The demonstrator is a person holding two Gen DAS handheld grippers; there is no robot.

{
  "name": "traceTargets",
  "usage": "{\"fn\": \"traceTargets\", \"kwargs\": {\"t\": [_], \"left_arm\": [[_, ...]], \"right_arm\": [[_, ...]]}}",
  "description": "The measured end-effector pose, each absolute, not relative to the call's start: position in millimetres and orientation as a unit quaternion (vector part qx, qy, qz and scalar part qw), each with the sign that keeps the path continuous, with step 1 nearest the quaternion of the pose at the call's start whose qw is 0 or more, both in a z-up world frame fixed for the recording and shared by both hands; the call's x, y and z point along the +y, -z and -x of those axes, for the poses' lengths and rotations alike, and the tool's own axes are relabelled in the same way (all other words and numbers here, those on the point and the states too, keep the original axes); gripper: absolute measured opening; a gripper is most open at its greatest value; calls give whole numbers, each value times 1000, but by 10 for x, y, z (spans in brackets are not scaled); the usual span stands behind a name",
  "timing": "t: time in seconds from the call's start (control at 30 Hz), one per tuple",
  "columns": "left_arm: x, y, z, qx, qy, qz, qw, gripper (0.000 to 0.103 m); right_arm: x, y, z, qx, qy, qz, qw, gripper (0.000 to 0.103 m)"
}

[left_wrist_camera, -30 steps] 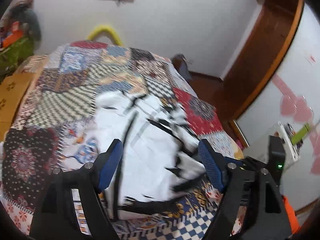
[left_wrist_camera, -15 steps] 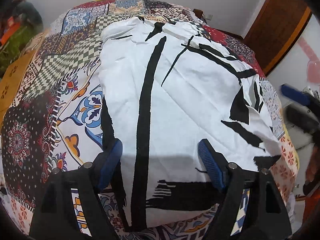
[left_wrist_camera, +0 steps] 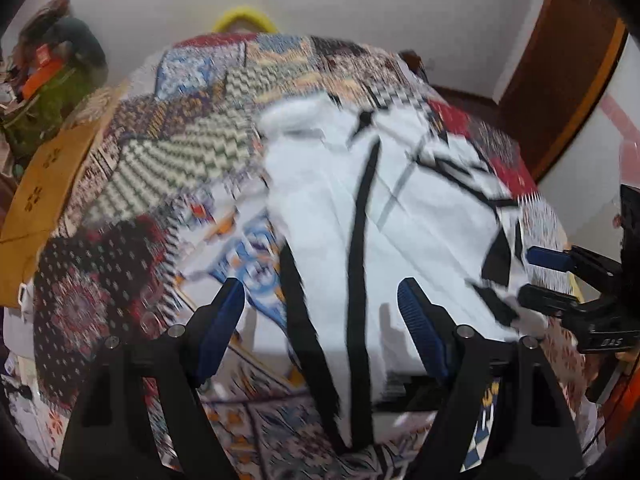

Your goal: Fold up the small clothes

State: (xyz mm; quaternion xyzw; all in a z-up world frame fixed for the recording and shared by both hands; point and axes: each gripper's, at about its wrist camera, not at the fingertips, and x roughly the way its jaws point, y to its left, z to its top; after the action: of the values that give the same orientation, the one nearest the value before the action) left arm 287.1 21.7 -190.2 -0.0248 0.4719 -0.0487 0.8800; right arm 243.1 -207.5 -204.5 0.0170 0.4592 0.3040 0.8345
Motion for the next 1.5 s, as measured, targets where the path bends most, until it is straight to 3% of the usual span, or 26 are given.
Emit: {"fn": "traceTargets", "kwargs": {"t": [0.33, 0.63, 0.73, 0.93, 1.2, 1.37, 1.5], "left_arm": [[468, 1714, -3517, 451, 34, 27, 892, 79], [569, 2260, -4239, 509, 57, 88, 854, 79], [537, 2426, -4292, 520, 54, 73, 849, 79], [480, 2609, -4294, 519, 12, 31, 854, 88], [516, 2188, -4054, 511, 33, 53, 857, 80], [280, 1923, -3710, 490, 74, 23, 868, 83], [121, 2166, -3472, 522, 88, -2, 848, 85]], "right_arm": [[-1768, 1710, -3035, 400, -313, -2, 861, 74], [-1500, 2048, -3793, 463, -328, -53, 821, 21], [-1388, 2078, -3801, 453, -337, -25, 825, 9], [-1373, 2244, -3797, 457, -305, 33, 835, 7], [-1428, 1853, -3525, 431, -293, 45, 852, 11], [-1347, 1718, -3047, 408, -327, 72, 849, 18], [-1258, 2043, -2749, 440, -338, 105, 825, 26]]}}
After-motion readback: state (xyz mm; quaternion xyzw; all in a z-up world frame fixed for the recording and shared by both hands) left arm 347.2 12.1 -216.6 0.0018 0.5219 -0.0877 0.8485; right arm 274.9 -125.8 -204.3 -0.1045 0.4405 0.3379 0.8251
